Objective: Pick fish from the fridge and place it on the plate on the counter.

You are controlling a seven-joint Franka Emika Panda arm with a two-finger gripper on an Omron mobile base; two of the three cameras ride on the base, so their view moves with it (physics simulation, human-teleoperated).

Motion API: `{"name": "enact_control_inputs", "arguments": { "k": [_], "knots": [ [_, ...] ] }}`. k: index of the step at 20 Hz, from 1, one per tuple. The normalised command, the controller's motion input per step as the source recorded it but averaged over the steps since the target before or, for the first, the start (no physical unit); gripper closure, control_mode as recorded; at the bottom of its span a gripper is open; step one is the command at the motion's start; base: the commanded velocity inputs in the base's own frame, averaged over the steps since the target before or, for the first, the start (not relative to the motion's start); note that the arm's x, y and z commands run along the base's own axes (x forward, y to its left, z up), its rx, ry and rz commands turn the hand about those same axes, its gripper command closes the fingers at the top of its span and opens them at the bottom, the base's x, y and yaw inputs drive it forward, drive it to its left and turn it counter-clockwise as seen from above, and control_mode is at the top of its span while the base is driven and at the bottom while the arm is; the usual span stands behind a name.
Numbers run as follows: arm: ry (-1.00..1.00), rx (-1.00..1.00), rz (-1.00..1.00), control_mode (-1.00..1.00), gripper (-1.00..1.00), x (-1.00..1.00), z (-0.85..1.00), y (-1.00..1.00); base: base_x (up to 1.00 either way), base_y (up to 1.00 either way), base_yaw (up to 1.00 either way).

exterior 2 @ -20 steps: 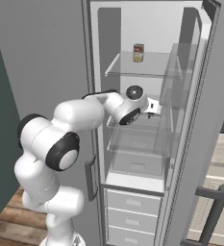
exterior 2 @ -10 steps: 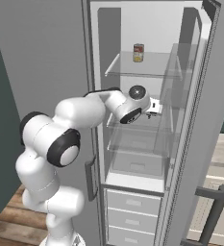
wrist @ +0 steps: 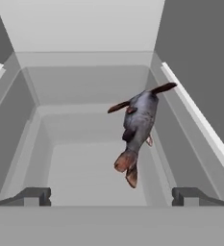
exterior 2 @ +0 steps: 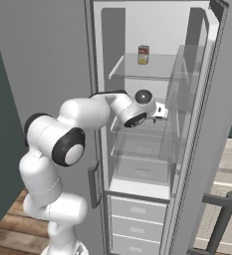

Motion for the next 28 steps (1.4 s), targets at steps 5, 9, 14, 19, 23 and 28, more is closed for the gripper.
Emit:
{"name": "enact_control_inputs", "arguments": {
  "k": [5, 9, 14, 19, 23, 28],
  "knots": [
    [0.0, 0.0, 0.0, -1.0, -1.0, 0.15, -0.08, -0.02, 0.0, 0.0, 0.0],
    [0.0, 0.02, 0.0, -1.0, -1.0, 0.15, 0.0, -0.09, 0.0, 0.0, 0.0],
    [0.0, 0.04, 0.0, -1.0, -1.0, 0.14, 0.0, -0.06, 0.0, 0.0, 0.0],
    [0.0, 0.03, 0.0, -1.0, -1.0, 0.1, 0.0, -0.03, 0.0, 0.0, 0.0],
    [0.0, 0.02, 0.0, -1.0, -1.0, 0.09, 0.0, 0.0, 0.0, 0.0, 0.0],
    [0.0, 0.0, 0.0, -1.0, -1.0, 0.12, 0.0, 0.0, 0.0, 0.0, 0.0]
  ]
}}
